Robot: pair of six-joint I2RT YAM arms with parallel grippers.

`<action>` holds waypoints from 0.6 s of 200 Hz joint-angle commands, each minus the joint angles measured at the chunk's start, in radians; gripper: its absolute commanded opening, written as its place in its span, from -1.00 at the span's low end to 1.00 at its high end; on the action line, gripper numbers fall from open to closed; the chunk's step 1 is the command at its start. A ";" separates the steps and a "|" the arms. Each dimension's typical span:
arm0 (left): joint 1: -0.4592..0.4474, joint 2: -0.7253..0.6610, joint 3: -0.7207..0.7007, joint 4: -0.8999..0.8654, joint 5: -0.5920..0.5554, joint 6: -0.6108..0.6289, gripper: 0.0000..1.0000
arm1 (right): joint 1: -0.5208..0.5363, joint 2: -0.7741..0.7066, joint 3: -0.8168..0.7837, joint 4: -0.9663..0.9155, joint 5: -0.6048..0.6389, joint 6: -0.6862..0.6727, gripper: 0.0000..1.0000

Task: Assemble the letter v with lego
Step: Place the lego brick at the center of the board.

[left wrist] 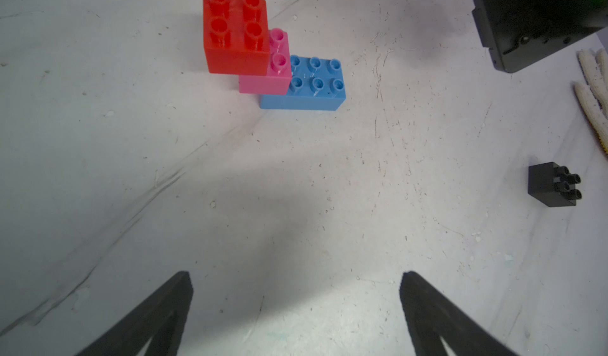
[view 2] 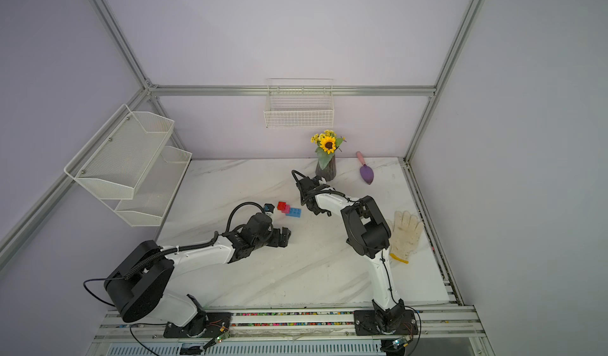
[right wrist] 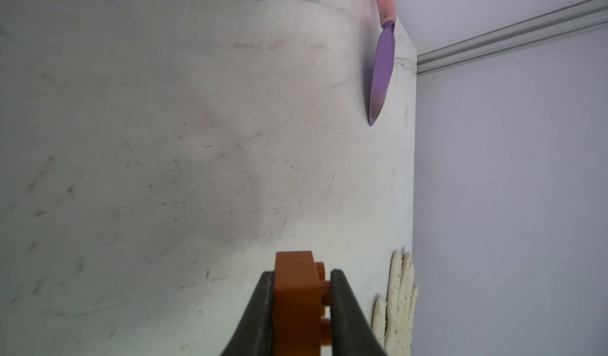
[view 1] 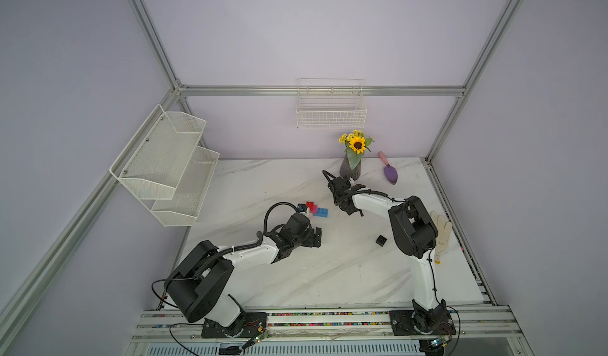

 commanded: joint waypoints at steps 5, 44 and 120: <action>0.006 -0.028 -0.003 0.033 -0.007 -0.005 0.99 | 0.007 0.001 -0.004 -0.050 0.068 0.007 -1.00; 0.006 -0.025 -0.006 0.039 -0.010 -0.009 0.99 | 0.029 0.038 -0.020 -0.114 0.053 0.069 -1.00; 0.006 0.000 0.007 0.032 -0.012 -0.011 0.99 | 0.073 0.034 -0.065 -0.150 -0.018 0.170 -0.99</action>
